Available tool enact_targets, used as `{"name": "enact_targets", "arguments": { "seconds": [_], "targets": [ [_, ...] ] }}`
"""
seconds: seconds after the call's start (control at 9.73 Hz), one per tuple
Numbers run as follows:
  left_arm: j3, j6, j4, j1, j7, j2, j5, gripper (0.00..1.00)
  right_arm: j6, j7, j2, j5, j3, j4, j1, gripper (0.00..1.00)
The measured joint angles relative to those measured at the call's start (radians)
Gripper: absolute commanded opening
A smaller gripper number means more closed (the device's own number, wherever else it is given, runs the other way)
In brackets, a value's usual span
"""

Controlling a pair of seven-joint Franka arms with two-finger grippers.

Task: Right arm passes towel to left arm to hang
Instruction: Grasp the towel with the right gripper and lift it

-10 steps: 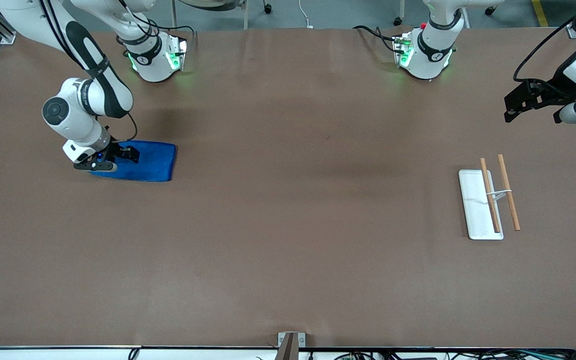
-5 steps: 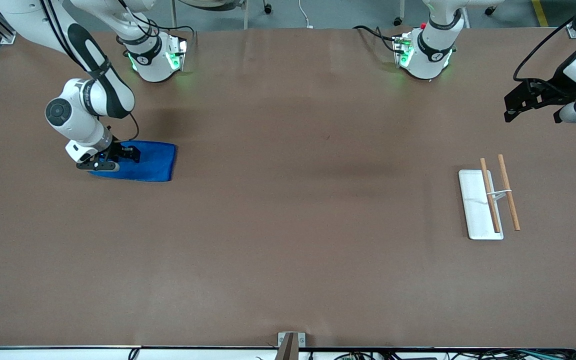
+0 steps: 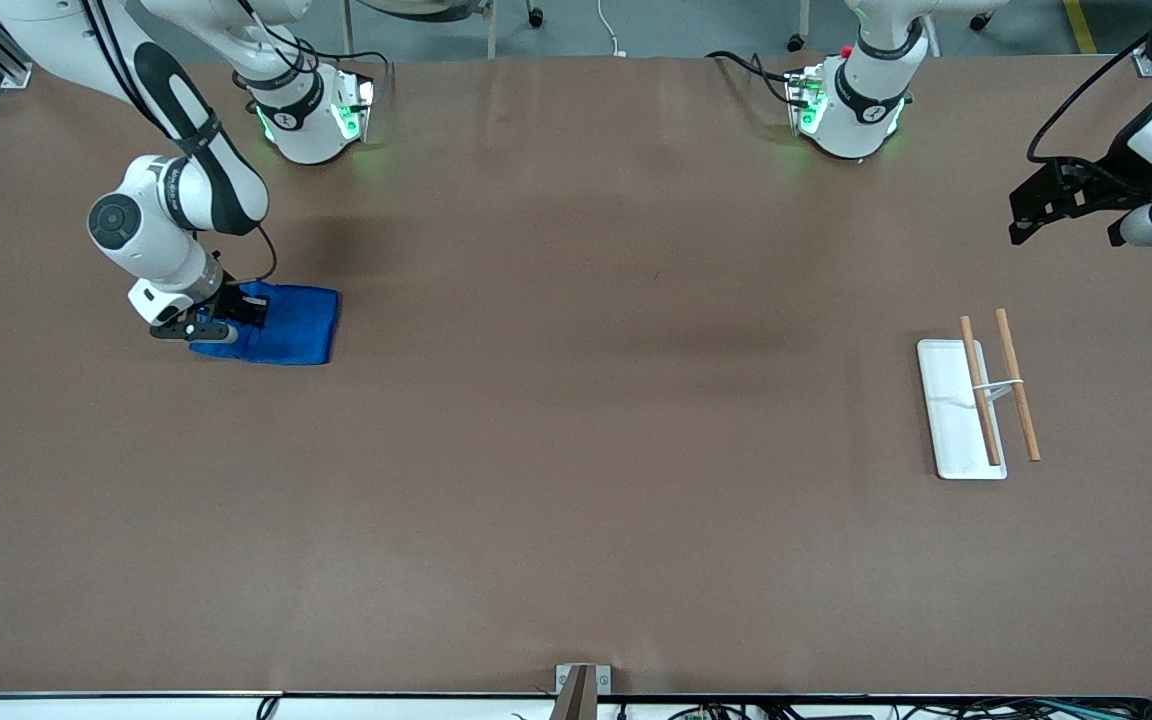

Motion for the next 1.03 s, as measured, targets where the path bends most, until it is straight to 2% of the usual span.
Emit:
{"name": "enact_targets", "arguments": {
  "seconds": [0.21,0.51,0.72,0.92,1.03],
  "targets": [
    [0.001,0.000,0.000,0.000,0.000,0.000,0.000,1.00,-0.052,0.000,-0.011,0.000,0.002,0.006,0.001,0.00],
    [0.001,0.000,0.000,0.000,0.000,0.000,0.000,1.00,-0.295,0.000,-0.134,0.000,0.008,0.076,0.021,0.00],
    [-0.001,0.000,0.000,-0.003,0.000,0.001,0.000,1.00,-0.498,0.001,-0.236,0.004,0.010,0.175,0.036,0.00],
    [-0.007,0.016,0.000,-0.011,0.001,0.009,-0.045,1.00,-0.693,0.000,-0.287,0.099,0.012,0.320,0.060,0.00],
    [-0.008,0.023,0.000,-0.015,0.001,0.019,-0.111,1.00,-0.792,0.001,-0.292,0.152,0.013,0.417,0.078,0.00]
  ]
}}
